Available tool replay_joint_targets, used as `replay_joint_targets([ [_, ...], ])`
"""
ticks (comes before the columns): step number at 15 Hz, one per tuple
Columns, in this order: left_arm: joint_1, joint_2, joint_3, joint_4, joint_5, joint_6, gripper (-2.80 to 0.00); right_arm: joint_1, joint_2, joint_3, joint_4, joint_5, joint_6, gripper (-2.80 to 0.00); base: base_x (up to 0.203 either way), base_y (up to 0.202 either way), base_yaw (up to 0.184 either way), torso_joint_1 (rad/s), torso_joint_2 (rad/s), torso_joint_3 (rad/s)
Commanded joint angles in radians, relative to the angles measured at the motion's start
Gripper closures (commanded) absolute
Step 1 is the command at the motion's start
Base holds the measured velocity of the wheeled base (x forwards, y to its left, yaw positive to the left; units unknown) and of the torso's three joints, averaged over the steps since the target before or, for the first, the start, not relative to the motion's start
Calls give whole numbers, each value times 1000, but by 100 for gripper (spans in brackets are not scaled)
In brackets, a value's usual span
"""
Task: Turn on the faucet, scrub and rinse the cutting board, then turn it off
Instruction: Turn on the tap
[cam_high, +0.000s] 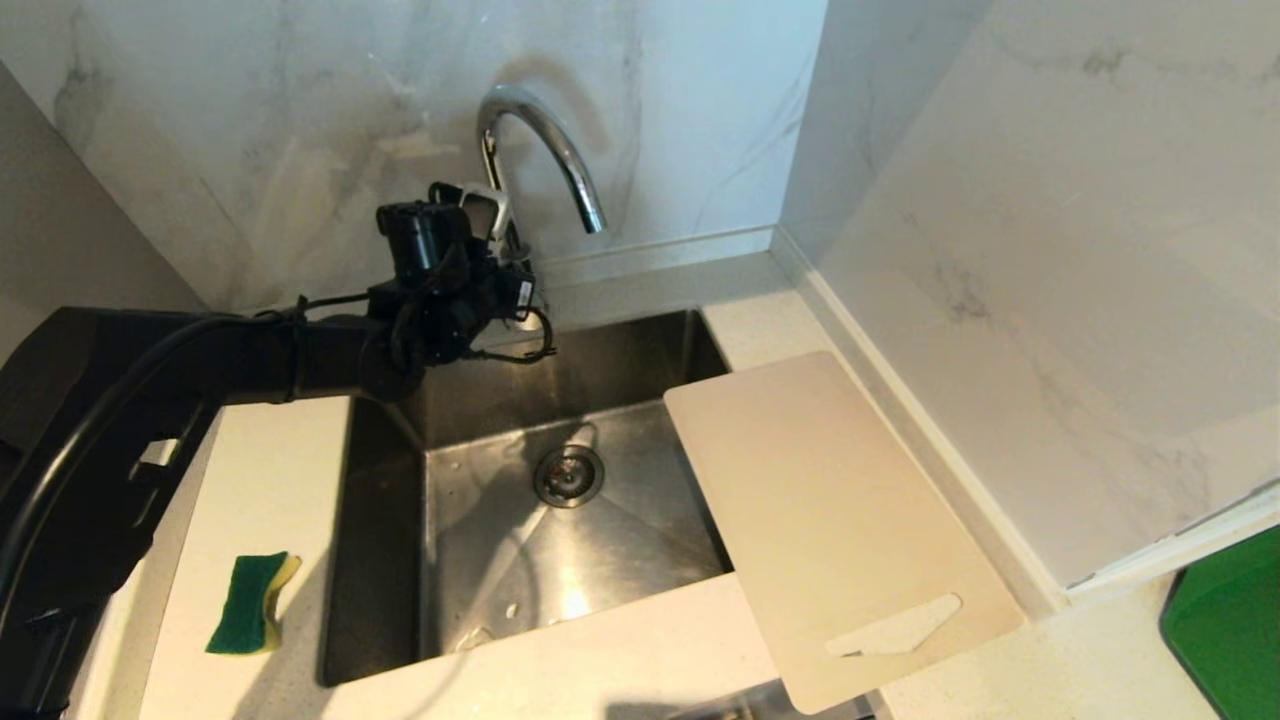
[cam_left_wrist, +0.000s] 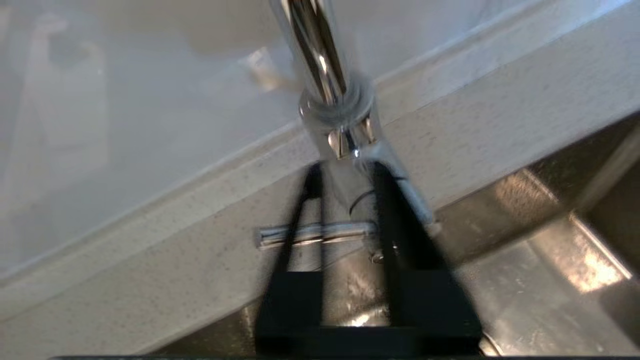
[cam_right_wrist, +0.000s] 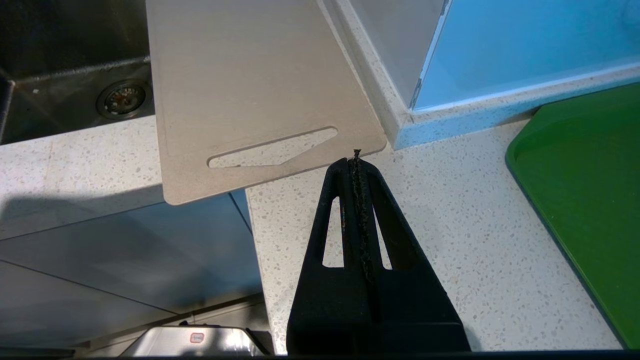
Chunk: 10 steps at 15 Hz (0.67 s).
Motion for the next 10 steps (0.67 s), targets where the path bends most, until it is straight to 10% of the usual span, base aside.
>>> replay_joint_targets([
  [1, -6, -27, 1, -4, 34, 1, -280, 1, 0, 0, 0, 0, 0, 0, 0, 0, 0, 0, 0, 0],
  [10, -7, -45, 18, -1, 100, -3, -280, 0, 0, 0, 0, 0, 0, 0, 0, 0, 0, 0, 0, 0],
])
